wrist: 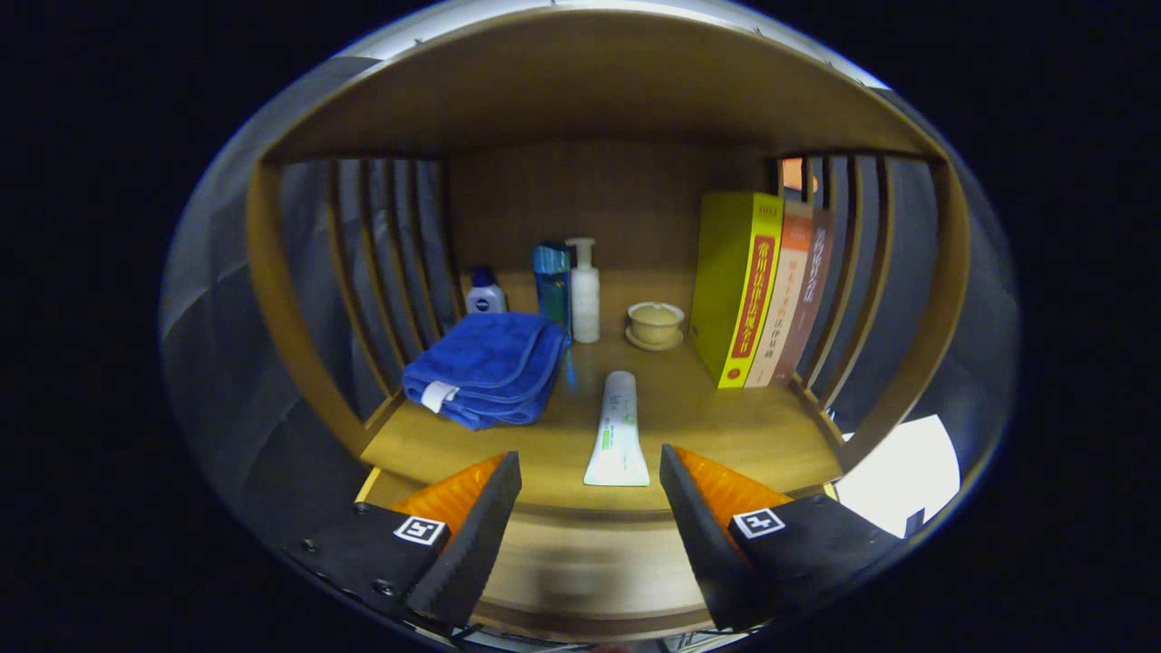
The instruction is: Pull open the drawer, take out the items inside it, and place them on the countertop above the cabinet.
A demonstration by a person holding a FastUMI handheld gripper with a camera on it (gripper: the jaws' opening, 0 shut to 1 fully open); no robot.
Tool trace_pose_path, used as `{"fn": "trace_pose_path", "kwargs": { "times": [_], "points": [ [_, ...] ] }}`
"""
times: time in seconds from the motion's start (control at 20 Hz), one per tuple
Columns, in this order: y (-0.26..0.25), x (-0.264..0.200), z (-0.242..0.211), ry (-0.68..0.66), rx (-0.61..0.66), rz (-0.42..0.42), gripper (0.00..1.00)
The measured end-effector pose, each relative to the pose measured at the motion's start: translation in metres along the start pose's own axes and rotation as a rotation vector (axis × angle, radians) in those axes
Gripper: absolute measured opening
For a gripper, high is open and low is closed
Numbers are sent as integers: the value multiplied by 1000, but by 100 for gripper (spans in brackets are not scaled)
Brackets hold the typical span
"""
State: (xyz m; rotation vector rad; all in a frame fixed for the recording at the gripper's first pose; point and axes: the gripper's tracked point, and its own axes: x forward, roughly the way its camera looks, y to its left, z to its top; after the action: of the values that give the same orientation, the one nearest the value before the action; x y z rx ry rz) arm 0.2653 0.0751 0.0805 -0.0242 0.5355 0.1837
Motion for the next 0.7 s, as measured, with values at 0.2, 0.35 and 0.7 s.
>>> {"fn": "trace_pose_path", "kwargs": {
  "times": [0.2, 0.35, 0.7],
  "points": [
    [-14, -39, -13, -134, -1, -8, 99],
    [-60, -64, -24, -239, -19, -115, 99],
    [-172, -135, -1, -382, -119, -401, 99]
  ]
}}
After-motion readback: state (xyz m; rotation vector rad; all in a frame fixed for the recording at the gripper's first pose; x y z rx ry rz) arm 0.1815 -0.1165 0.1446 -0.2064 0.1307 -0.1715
